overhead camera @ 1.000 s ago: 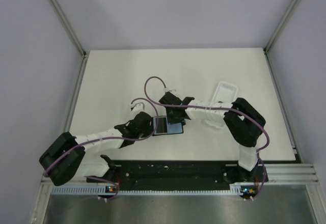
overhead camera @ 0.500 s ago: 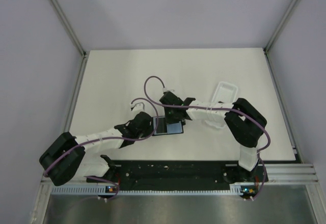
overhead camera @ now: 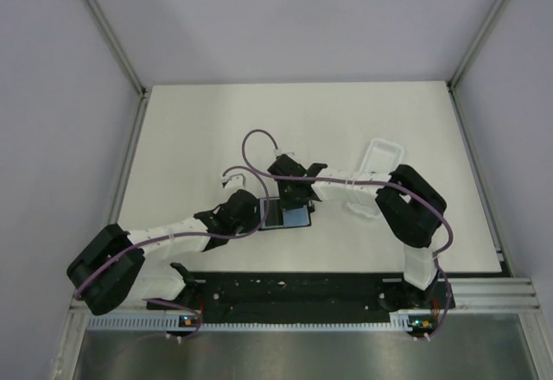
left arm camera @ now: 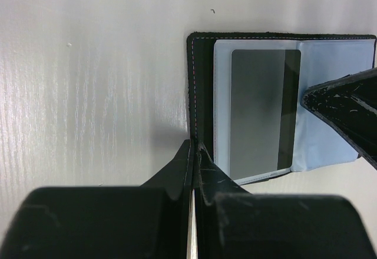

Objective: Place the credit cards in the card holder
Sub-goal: Insert the credit card into the card holder.

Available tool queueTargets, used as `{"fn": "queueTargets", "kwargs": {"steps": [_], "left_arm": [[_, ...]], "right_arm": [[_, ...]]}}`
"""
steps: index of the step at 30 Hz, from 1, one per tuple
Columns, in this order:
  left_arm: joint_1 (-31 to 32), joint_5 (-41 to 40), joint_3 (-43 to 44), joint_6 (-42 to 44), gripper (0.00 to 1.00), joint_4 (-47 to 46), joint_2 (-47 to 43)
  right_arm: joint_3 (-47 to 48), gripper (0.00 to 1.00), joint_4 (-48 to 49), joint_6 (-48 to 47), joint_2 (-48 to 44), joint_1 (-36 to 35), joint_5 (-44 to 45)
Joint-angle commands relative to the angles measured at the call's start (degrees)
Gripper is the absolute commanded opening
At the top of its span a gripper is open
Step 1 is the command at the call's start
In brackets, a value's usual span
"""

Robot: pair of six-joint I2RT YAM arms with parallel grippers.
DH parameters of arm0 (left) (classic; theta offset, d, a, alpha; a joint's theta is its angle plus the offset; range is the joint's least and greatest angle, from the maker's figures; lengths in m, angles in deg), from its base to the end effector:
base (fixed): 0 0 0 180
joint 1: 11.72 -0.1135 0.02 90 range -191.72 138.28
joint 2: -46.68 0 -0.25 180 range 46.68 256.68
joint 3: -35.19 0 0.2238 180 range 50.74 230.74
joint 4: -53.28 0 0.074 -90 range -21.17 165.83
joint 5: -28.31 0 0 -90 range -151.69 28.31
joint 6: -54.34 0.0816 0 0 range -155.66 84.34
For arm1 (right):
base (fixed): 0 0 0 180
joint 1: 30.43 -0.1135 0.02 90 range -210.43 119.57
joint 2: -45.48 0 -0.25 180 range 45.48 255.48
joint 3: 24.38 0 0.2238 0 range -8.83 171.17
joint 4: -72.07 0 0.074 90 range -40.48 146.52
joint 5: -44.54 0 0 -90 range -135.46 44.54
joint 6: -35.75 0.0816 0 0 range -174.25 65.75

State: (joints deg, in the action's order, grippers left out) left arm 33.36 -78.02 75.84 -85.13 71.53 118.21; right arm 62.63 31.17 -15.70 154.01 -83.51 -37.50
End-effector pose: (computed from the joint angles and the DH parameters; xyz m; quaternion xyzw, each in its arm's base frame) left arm 0.1804 -0.1485 0.1206 -0.0851 0.9250 -0.1636 0.3323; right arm 0.2369 0.2965 0.1312 -0.1061 0.9631 0.1235 0.2141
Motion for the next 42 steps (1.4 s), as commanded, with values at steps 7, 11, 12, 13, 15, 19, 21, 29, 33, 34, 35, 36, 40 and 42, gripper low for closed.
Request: {"fn": "queueTargets", "kwargs": {"steps": [7,11,12,13,15,19,21,29,33,34,35,36,40,42], "left_arm": [[0.36,1.84,0.03,1.48,0.00,3.10,2.30],[0.36,2.01,0.12,1.48,0.00,3.01,2.56],[0.36,1.92,0.12,1.40,0.00,2.93,2.74],[0.36,1.92,0.12,1.40,0.00,2.84,2.83],[0.45,2.10,0.12,1.40,0.00,2.75,2.83],[0.36,2.19,0.03,1.48,0.00,2.57,3.00],[0.36,2.19,-0.05,1.40,0.00,2.49,3.09],[0.36,2.01,-0.23,1.31,0.00,2.66,2.57],[0.45,1.66,-0.05,1.22,0.00,3.62,1.43],[0.36,1.40,-0.05,1.22,0.00,3.98,1.07],[0.36,1.48,-0.14,1.22,0.00,4.24,0.46],[0.36,1.31,-0.23,1.22,0.00,4.51,-0.15],[0.36,1.05,-0.67,1.13,0.00,5.82,-2.53],[0.36,0.69,-0.67,1.13,0.00,6.79,-3.84]], "right_arm": [[4.56,0.00,-1.46,-0.49,5.28,-1.06,-1.55],[4.74,0.00,-0.41,-0.40,5.73,-1.33,-3.30],[4.57,0.00,0.03,-0.23,5.81,-1.32,-3.83],[4.39,0.00,0.47,-0.14,5.73,-1.32,-4.36],[3.95,0.00,1.35,0.04,5.73,-1.33,-5.32],[2.81,0.00,3.80,0.74,5.38,-1.32,-7.79],[2.46,0.00,4.95,0.92,5.29,-1.32,-9.36],[1.14,0.00,6.45,0.74,1.34,-1.33,-9.29],[0.17,0.00,6.10,-0.49,-4.36,-1.33,-4.99],[0.00,0.00,5.75,-0.58,-5.86,-1.32,-3.85],[-0.27,0.01,5.57,-0.66,-7.35,-1.24,-2.79],[-0.44,0.05,5.48,-0.75,-8.85,-1.24,-1.82],[-1.67,0.25,5.30,-1.10,-14.56,-0.89,0.99],[-2.64,0.31,4.61,-1.10,-17.02,-0.45,3.10]]}}
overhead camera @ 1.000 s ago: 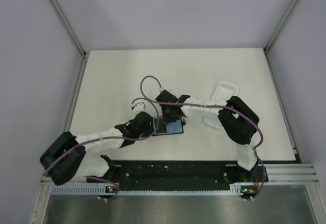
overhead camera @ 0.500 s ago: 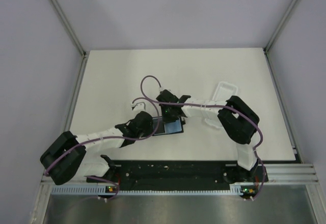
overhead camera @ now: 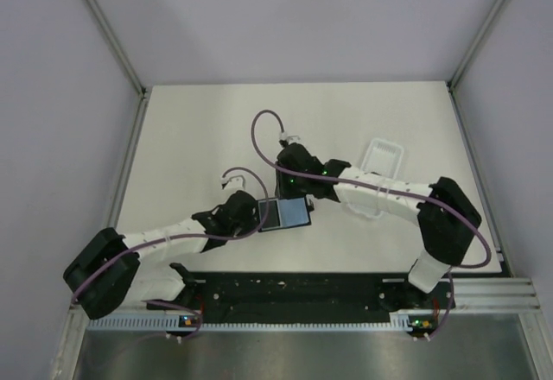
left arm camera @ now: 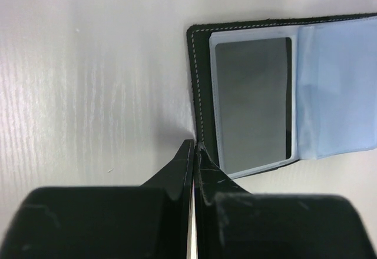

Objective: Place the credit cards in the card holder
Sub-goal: Insert the credit card into the card holder.

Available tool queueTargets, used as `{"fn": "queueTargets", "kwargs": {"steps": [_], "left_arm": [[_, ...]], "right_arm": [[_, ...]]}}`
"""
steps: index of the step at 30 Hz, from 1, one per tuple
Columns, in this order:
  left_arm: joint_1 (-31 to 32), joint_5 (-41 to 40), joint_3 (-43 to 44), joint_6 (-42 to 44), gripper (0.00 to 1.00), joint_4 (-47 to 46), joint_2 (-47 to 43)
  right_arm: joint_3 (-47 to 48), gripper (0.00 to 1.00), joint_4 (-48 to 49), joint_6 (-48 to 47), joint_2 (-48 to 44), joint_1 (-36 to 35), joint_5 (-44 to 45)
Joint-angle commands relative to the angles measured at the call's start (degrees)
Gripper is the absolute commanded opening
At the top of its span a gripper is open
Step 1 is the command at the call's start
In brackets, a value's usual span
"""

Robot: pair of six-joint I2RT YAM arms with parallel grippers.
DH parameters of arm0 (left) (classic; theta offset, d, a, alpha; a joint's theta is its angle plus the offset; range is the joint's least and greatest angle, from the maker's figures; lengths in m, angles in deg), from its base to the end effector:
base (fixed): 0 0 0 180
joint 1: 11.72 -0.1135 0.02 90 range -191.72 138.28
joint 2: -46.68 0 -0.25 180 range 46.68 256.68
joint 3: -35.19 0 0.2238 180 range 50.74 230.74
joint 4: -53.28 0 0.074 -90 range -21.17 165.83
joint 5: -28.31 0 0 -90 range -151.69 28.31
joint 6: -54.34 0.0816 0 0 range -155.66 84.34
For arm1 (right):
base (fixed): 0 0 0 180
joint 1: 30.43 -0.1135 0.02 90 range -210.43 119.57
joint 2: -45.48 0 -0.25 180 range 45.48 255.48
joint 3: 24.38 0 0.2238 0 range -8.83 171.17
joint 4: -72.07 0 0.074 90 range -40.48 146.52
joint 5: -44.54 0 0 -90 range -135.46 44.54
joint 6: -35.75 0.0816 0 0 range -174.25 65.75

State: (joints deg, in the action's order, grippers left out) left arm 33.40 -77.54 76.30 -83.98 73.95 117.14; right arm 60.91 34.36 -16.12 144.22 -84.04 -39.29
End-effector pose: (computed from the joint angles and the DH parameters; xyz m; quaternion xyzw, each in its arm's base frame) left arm 0.1777 -0.1469 0.1226 -0.0731 0.9291 -0.1577 0.3265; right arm 0.2283 0.2950 0.1877 -0.1091 0.9356 0.2030 0.2676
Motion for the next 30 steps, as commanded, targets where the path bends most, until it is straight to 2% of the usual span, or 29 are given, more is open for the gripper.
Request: {"fn": "queueTargets", "kwargs": {"steps": [1,4,5,6,10,16,18,19,20,24,25,27,30], "left_arm": [[0.32,0.04,-1.04,0.06,0.00,4.89,-3.56],[0.32,-0.75,0.10,0.85,0.03,7.35,-6.20],[0.40,-1.45,0.54,1.11,0.07,8.05,-7.08],[0.32,-2.50,0.98,1.47,0.16,8.75,-8.04],[-0.12,-5.23,3.52,3.66,0.43,10.95,-11.83],[-1.26,-7.25,6.78,6.74,0.65,12.89,-14.29],[-2.32,-7.96,7.57,7.01,0.80,14.29,-14.82],[-3.02,-8.05,7.75,7.09,0.94,14.56,-15.26],[-3.63,-8.05,7.75,7.44,0.99,14.65,-15.78],[-5.66,-6.30,7.22,8.85,0.98,13.51,-17.72],[-5.83,-5.86,7.05,9.20,0.94,13.16,-17.98],[-5.92,-5.06,6.61,9.55,0.81,12.81,-18.34],[-5.92,-4.27,6.17,9.82,0.57,12.45,-18.42]], "right_arm": [[-1.44,0.34,0.71,-0.86,-8.55,0.25,6.73],[-5.03,0.46,0.09,-0.95,-13.47,2.53,11.57],[-6.35,0.54,0.18,-0.69,-14.96,4.19,11.23],[-8.02,0.55,0.27,-0.34,-16.28,6.56,10.10],[-13.38,0.57,1.67,-3.75,-21.64,13.34,6.48],[-15.68,0.54,-1.39,-7.72,-25.87,15.37,9.38],[-16.03,0.53,-1.84,-7.72,-26.58,16.07,6.50],[-16.29,0.52,-1.41,-7.72,-26.75,16.07,4.83],[-16.65,0.50,-0.45,-7.72,-26.93,16.07,2.29],[-20.24,0.40,8.77,-6.85,-26.67,15.99,-12.11],[-21.30,0.36,11.84,-5.88,-26.49,15.99,-15.46],[-23.49,0.29,16.95,-3.42,-25.53,15.64,-20.31],[-23.51,0.23,18.64,-2.27,-22.81,14.50,-20.86]]}}
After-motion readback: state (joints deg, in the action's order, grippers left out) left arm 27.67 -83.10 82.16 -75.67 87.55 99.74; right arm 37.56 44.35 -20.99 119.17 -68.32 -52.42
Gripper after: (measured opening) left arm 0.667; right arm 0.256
